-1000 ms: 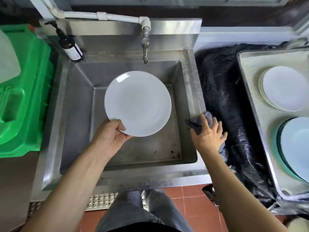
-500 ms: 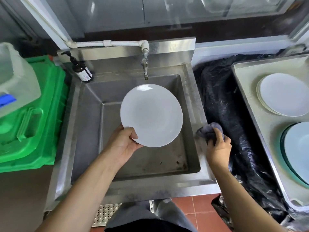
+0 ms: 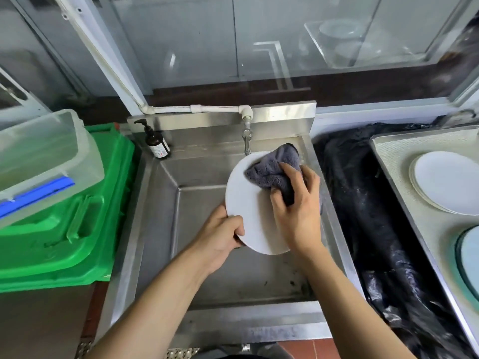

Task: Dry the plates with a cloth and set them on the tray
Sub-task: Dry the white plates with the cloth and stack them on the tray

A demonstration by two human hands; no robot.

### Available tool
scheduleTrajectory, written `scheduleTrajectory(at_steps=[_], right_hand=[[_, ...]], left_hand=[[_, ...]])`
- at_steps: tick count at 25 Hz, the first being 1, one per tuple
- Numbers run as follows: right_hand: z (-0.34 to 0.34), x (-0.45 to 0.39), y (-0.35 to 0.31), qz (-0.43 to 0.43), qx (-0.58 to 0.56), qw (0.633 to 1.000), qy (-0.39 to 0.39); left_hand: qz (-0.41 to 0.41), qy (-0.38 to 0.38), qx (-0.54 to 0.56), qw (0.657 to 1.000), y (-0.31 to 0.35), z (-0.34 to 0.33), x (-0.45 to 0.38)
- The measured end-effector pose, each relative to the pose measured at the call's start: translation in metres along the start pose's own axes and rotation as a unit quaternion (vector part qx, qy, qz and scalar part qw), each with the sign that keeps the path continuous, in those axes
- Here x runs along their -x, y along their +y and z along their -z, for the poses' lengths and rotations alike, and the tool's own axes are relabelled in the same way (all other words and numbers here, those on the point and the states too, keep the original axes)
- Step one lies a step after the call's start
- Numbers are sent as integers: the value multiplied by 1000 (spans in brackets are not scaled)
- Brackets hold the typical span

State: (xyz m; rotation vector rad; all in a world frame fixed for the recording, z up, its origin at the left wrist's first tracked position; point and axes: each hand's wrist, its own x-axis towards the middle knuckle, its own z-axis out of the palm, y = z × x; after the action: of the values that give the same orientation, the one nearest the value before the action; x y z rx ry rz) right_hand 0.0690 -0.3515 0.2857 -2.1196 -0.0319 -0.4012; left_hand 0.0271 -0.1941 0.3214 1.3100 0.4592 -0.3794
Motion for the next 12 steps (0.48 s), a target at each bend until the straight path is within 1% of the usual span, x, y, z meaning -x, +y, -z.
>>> scheduleTrajectory(at_steps=[1, 2, 3, 5, 6, 7, 9, 10, 11, 12], right_hand=[[-7, 3, -8, 5, -10, 1000, -10], [-14, 5, -17, 33, -23, 999, -28], [-20, 9, -24, 81, -36, 994, -58], [-23, 10, -31, 190, -41, 973, -125], [-20, 3, -32, 211, -33, 967, -138], [-17, -6, -32, 194, -27, 972, -127], [-15, -15, -37, 88, -25, 992, -82], [-17, -13, -43, 66, -27, 994, -77], [-22, -8, -50, 94, -31, 991, -90], [-27, 0, -56, 144, -38, 981, -121]], left_hand=[[-6, -4, -5, 1000, 4, 1, 2], [-15, -5, -9, 1000, 7, 4, 2], [-23, -2, -11, 1000, 10, 7, 3], [-34, 0, -7, 999, 13, 16, 3], [-36, -5, -5, 999, 15, 20, 5], [-36, -11, -10, 999, 18, 25, 8], [-30, -18, -23, 999, 20, 28, 12], [-32, -18, -23, 999, 21, 30, 13], [-36, -15, -19, 999, 21, 31, 14], [-41, -15, -11, 999, 21, 34, 13]])
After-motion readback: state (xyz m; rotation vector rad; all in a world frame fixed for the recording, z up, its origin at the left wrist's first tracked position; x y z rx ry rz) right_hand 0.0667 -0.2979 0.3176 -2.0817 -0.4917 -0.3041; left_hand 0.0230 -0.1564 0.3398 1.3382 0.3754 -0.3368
